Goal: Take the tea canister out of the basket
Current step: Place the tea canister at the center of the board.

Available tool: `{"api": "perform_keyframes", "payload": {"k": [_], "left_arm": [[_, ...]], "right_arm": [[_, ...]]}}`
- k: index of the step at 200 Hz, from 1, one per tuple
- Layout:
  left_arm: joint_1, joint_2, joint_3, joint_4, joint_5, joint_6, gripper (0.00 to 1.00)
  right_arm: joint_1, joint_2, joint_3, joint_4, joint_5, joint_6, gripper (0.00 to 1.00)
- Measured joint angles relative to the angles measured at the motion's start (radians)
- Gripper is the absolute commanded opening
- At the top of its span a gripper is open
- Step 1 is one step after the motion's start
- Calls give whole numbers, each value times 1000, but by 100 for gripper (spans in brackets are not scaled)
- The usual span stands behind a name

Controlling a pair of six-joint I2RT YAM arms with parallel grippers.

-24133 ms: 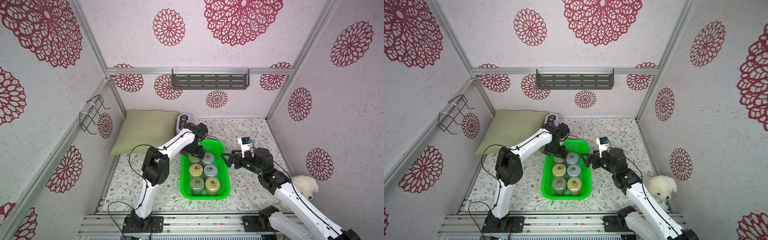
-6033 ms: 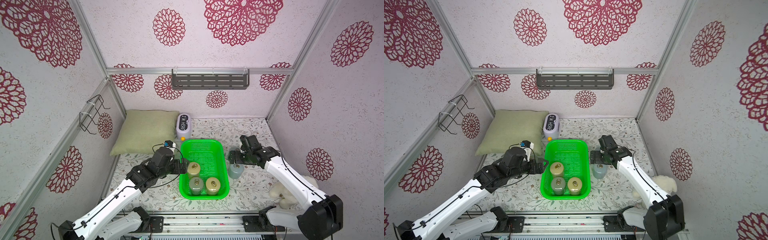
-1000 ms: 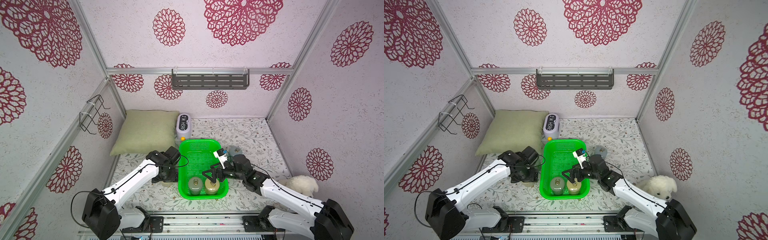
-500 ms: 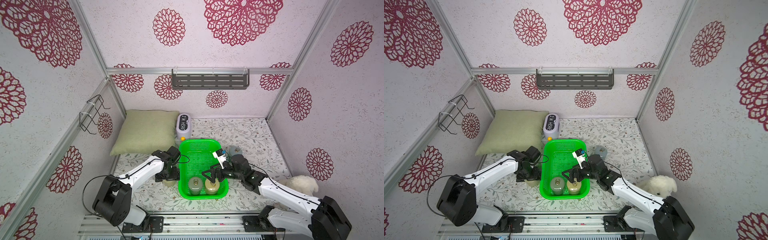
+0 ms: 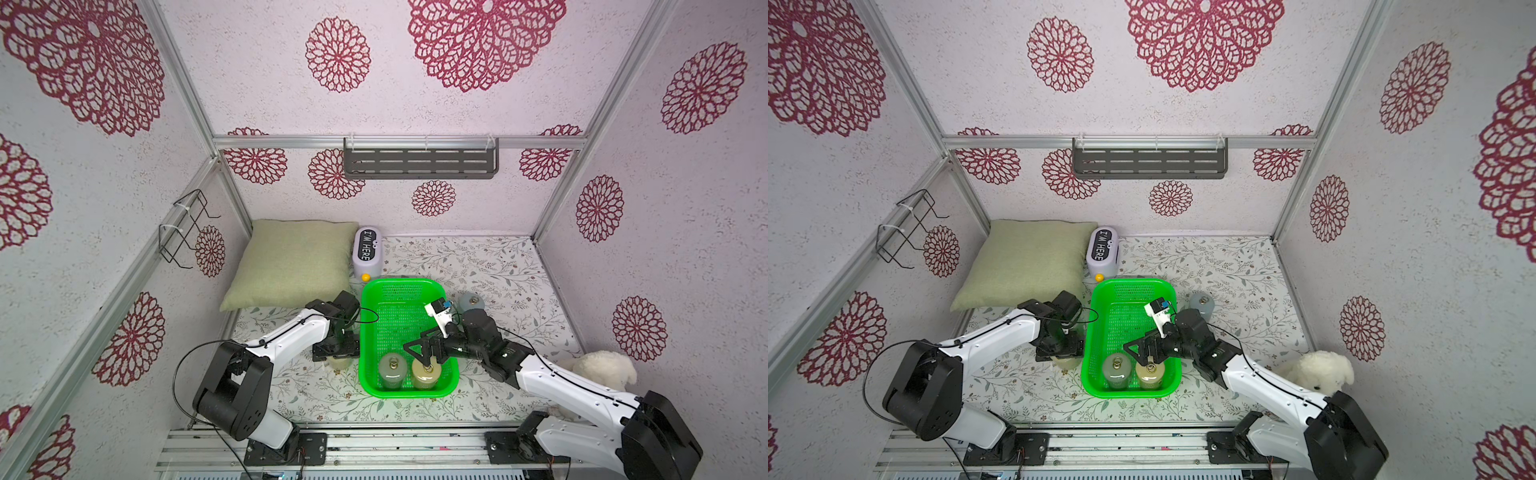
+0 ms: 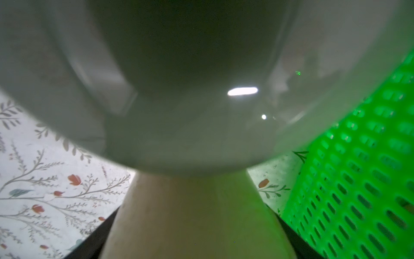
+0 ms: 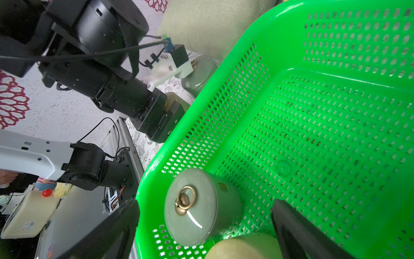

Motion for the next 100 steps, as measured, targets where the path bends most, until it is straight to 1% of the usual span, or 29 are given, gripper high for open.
{"api": "perform_keyframes", "payload": {"k": [20, 31, 59, 100], "left_arm": [[0, 2, -3, 13, 0, 0, 86], [0, 2, -4, 14, 0, 0, 83], [2, -4, -11, 21, -5, -2, 84], [7, -37, -43, 8, -4, -37, 84]], "right_arm": [[0, 0, 0, 0, 1, 0, 99], [0, 0, 0, 0, 1, 0, 99], [0, 0, 0, 0, 0, 0, 99], [0, 0, 0, 0, 1, 0, 99]]}}
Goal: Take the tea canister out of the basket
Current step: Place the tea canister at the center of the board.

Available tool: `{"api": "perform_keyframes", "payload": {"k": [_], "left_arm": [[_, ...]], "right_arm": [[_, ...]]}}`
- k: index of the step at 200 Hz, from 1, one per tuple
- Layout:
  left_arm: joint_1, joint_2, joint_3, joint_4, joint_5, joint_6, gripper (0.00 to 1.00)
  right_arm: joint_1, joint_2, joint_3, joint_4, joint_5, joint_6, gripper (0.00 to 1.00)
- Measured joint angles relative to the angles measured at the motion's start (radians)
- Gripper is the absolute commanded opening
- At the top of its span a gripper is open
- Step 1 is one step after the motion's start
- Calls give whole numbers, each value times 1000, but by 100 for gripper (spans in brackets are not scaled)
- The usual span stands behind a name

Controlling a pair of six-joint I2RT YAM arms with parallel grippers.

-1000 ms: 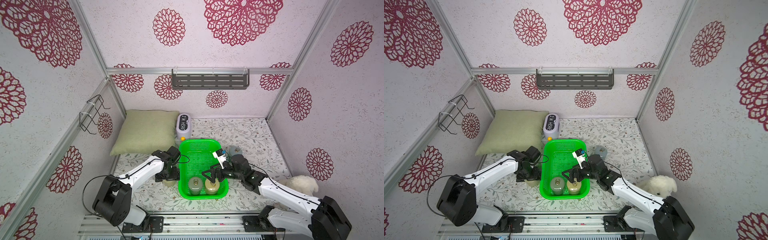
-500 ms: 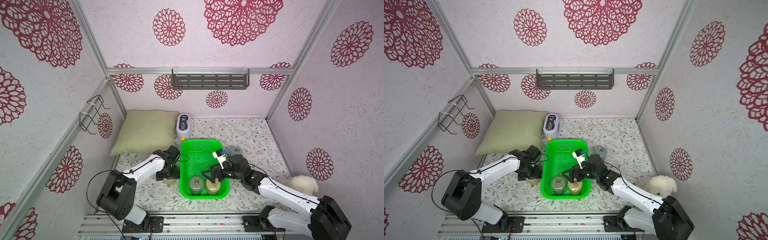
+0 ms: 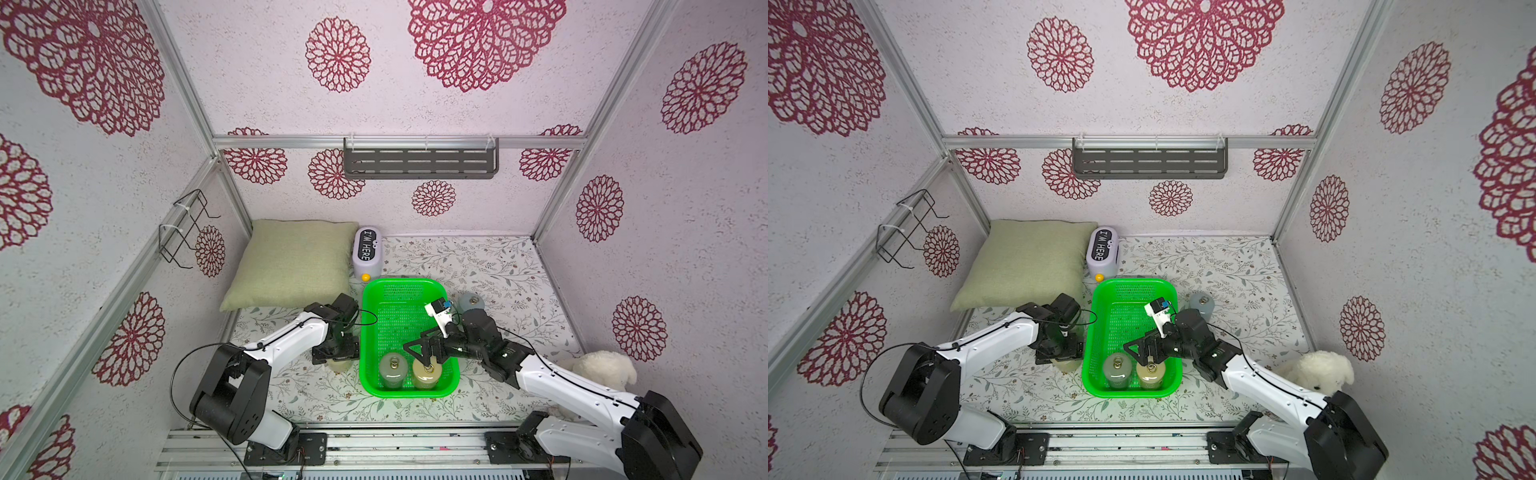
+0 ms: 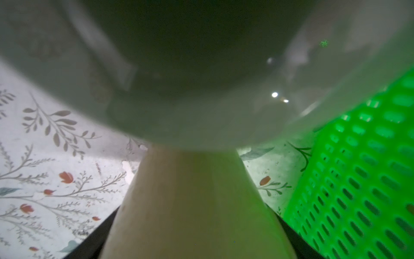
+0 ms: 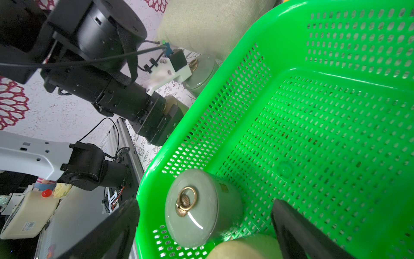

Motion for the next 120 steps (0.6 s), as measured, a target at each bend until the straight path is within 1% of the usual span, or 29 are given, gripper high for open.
{"api": "perform_keyframes", "payload": {"k": [39, 87, 113, 120], "left_arm": [[14, -30, -13, -12, 0, -50, 84], [19, -12, -19, -2, 13, -92, 85], [23, -1, -18, 18, 3, -104, 86], [24, 1, -16, 21, 0, -106, 88]], "right_arm": [[0, 0, 0, 0, 0, 0, 99], [0, 0, 0, 1, 0, 0, 99], [0, -3, 0, 1, 0, 0, 99], [0, -3, 0, 1, 0, -1, 99]]}}
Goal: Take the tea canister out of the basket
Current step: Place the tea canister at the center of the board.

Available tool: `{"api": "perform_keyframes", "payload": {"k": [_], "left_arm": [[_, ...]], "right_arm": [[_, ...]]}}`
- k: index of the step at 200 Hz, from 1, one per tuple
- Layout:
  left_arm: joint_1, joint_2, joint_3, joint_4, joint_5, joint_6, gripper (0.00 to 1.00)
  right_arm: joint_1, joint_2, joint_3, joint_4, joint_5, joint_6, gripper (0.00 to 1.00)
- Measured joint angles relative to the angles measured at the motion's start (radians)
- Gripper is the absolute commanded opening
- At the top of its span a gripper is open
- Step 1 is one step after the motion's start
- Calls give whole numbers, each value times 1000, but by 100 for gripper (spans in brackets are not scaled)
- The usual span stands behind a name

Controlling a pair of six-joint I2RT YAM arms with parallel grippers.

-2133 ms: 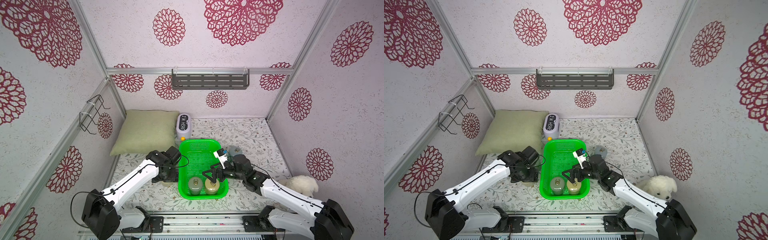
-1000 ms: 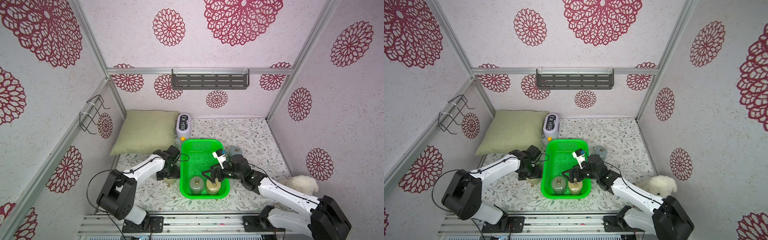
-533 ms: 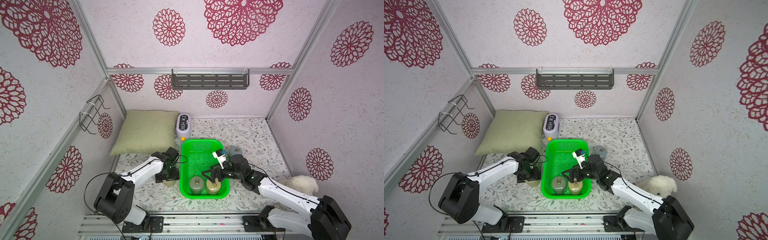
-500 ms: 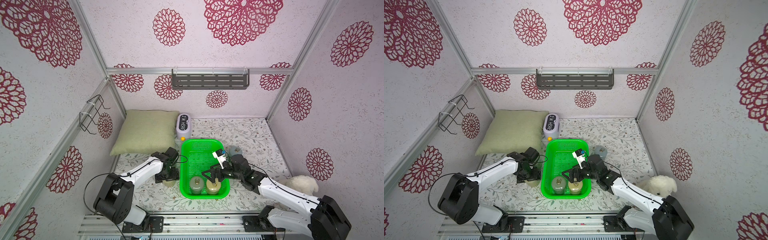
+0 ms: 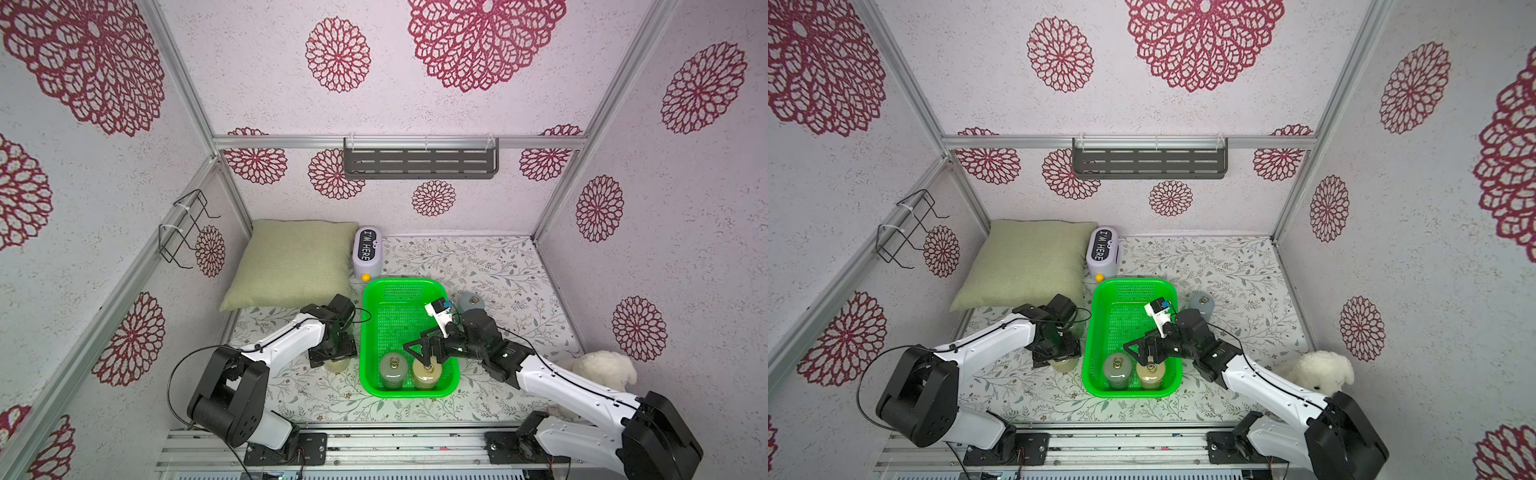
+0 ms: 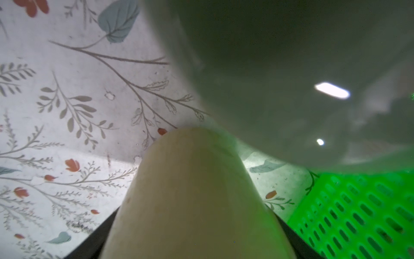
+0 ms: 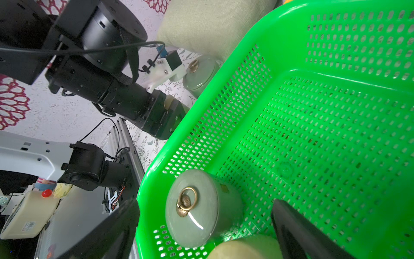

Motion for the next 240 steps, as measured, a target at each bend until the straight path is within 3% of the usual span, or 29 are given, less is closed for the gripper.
{"api": "perform_keyframes", "payload": {"k": [34, 68, 128, 195, 240], "left_arm": [[0, 9, 9, 10, 2, -5, 97], [0, 10, 10, 12, 3, -3, 100], [1, -10, 13, -17, 3, 9, 97], [1, -234, 45, -90, -32, 44, 97], [-7, -405, 43, -80, 6, 90, 97]], "right_arm": [[0, -2, 0, 0, 1, 0, 99], [0, -2, 0, 0, 8, 0, 99], [0, -3, 0, -3, 20, 0, 99], [6, -27, 69, -163, 106, -8, 99], [45, -31, 146, -342, 208, -9, 99]]}}
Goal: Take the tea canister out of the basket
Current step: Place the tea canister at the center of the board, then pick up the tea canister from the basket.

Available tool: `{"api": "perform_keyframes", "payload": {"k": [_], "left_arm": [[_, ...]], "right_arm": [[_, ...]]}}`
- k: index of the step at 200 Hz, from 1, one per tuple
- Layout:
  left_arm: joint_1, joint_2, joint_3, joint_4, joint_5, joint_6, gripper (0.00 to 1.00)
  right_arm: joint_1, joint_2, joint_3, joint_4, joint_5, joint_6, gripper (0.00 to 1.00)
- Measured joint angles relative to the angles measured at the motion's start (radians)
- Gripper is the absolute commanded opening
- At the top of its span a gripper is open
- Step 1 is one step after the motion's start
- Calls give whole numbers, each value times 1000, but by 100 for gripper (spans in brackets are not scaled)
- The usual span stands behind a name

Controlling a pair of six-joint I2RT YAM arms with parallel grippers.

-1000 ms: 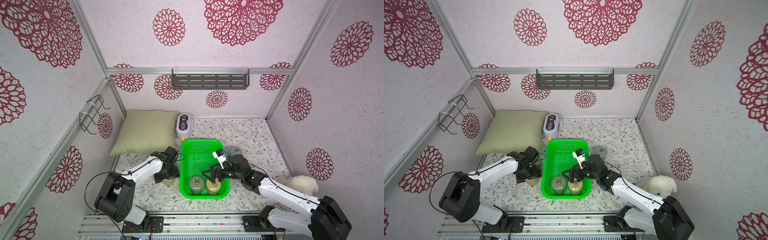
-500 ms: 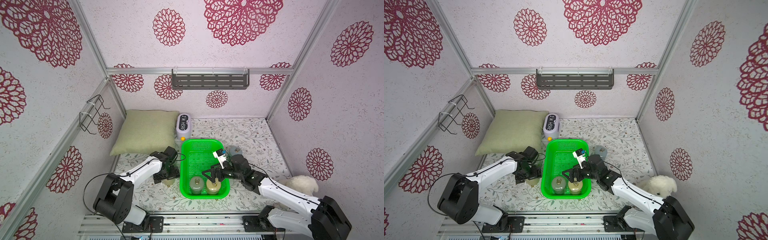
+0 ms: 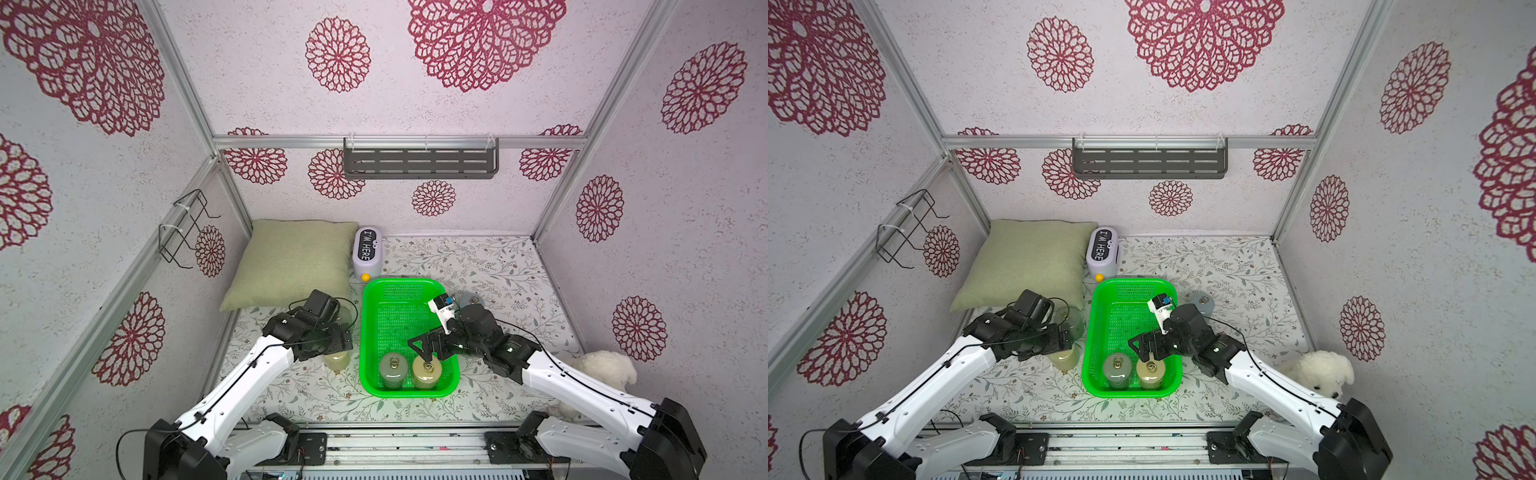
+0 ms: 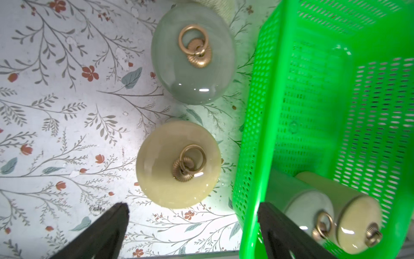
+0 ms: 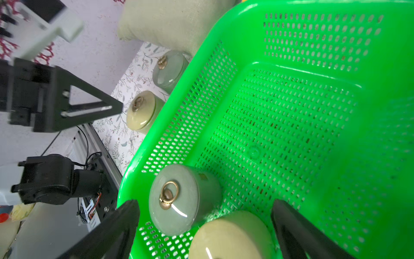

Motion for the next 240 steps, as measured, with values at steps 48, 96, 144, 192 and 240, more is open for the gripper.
{"api": "perform_keyframes", "payload": {"k": [48, 96, 144, 192, 240], "left_arm": [[-33, -135, -53, 74, 61, 39, 97], [-69, -164, -72, 138, 151, 59, 97], [-89, -165, -72, 147, 152, 61, 97], [-110, -204, -72, 148, 151, 61, 97], [-122, -221, -72, 148, 139, 61, 97]], "right_arm": [[67, 0, 68, -224, 117, 2, 99], [148, 67, 134, -406, 190, 16, 99], [230, 204, 201, -510, 231, 32, 99], [240, 298, 216, -535, 253, 32, 99], [243, 369, 232, -500, 262, 28, 99]]}}
